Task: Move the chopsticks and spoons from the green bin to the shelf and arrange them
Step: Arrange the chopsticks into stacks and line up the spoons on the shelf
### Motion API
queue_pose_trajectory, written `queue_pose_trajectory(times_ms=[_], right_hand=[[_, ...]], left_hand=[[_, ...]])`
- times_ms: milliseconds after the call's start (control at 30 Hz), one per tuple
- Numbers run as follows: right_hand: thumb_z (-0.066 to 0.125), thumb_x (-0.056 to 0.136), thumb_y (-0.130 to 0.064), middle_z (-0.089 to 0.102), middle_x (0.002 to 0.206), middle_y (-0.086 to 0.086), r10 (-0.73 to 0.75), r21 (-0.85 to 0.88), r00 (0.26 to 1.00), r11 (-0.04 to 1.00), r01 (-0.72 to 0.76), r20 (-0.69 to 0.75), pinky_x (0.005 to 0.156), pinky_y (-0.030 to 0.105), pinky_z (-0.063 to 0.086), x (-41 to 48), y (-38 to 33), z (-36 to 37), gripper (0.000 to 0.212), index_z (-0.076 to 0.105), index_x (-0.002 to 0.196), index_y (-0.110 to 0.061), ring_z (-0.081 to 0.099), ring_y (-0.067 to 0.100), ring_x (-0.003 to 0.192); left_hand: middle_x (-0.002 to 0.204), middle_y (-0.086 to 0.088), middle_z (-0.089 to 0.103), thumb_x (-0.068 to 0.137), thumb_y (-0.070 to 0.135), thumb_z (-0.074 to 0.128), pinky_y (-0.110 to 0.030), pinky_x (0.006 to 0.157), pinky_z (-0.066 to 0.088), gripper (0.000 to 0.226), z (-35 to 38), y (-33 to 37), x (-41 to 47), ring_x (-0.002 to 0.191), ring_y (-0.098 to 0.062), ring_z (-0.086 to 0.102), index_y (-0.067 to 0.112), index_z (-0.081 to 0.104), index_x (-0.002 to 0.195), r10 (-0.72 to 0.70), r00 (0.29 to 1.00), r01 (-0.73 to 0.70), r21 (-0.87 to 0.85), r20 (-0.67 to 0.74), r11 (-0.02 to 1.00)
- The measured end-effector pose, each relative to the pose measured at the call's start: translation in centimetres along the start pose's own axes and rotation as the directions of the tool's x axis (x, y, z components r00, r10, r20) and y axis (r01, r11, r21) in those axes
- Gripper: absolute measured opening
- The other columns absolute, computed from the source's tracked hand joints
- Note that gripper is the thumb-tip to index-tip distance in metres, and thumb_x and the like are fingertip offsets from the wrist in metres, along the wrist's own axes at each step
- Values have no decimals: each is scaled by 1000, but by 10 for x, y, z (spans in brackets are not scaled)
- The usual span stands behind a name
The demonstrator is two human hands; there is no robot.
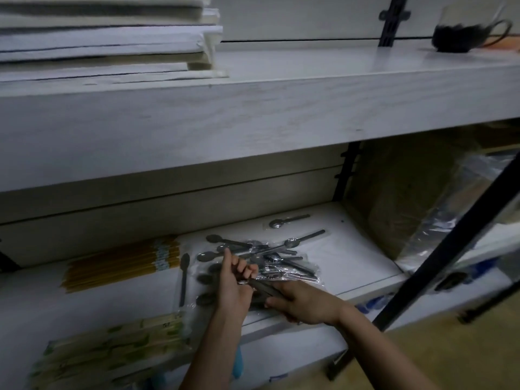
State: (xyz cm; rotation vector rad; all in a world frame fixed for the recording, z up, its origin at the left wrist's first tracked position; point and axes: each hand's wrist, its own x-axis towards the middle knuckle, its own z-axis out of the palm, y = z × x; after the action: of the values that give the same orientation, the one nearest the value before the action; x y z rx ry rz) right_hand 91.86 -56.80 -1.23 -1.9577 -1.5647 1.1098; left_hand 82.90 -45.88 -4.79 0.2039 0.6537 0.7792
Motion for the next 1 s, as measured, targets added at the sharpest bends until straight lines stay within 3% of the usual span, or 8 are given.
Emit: queue_pose_trajectory(times_ms=[133, 233, 400, 467, 567, 767, 833, 1000], right_hand=[[39, 98, -23, 43, 69, -10, 61, 40, 997, 997, -59, -52, 54, 13, 37, -17, 19, -15, 15, 48, 88, -17, 41, 2, 57], [39, 98, -25, 44, 72, -10, 116, 40, 988, 993, -112, -100, 59, 17, 35, -29, 41, -33, 21, 54, 102, -11, 40, 2, 60], [40, 98, -25, 54, 82, -3, 274, 83, 931, 962, -261, -240, 72, 27, 42, -35, 91, -66, 20, 55, 102, -12, 49, 9, 71], [37, 98, -25, 62, 99, 8, 352, 13, 876, 929, -369, -330, 78, 33, 44, -28, 114, -74, 25, 55, 104, -8, 55, 19, 83], [33, 99, -22, 60, 115, 15, 445, -94, 805, 851, -517, -393, 72, 28, 35, -13, 142, -81, 22, 50, 101, -9, 55, 25, 90], [42, 95, -20, 62, 110, 15, 484, 33, 738, 845, -533, -470, 84, 35, 48, 11, 165, -85, 23, 51, 109, -4, 55, 23, 86], [44, 94, -21, 62, 109, 13, 490, 42, 727, 841, -539, -481, 84, 36, 48, 15, 167, -86, 24, 50, 110, -5, 59, 25, 91], [36, 95, -16, 61, 114, 12, 443, -95, 743, 826, -556, -502, 86, 34, 48, 20, 169, -93, 25, 52, 111, -6, 60, 28, 104]], left_hand=[[38, 3, 39, 96, 30, 44, -26, 64, 41, 41, 22, -29, 12, 31, -10, 38, 13, 37, 59, -70, 998, 71, 81, -7, 994], [51, -6, 54, 94, 25, 49, -28, 62, 41, 35, 45, -53, 23, 36, -14, 51, 9, 45, 63, -128, 991, 135, 210, -46, 968], [117, -17, 55, 95, 22, 49, -34, 91, 44, 31, 68, -93, 40, 107, -29, 54, -1, 54, 115, -87, 992, 119, 459, -89, 881], [123, -20, 54, 96, 18, 46, -31, 88, 45, 36, 68, -107, 43, 99, -27, 56, -5, 50, 123, -36, 994, 86, 541, -101, 836], [108, -19, 57, 94, 8, 45, -22, 71, 45, 23, 68, -126, 46, 74, -18, 53, -4, 56, 109, -27, 996, 76, 642, -86, 763], [78, -15, 53, 92, -2, 41, -17, 62, 38, 21, 68, -176, 54, 67, -13, 46, 9, 56, 81, -98, 995, 73, 815, -20, 575], [97, -31, 55, 92, -4, 39, -15, 59, 38, 20, 74, -188, 55, 72, -13, 47, -3, 59, 95, -102, 995, 55, 849, -1, 526], [131, -19, 53, 94, -7, 31, -5, 66, 42, 36, 85, -204, 68, 102, -16, 51, -4, 50, 124, -90, 994, -13, 869, 66, 495]])
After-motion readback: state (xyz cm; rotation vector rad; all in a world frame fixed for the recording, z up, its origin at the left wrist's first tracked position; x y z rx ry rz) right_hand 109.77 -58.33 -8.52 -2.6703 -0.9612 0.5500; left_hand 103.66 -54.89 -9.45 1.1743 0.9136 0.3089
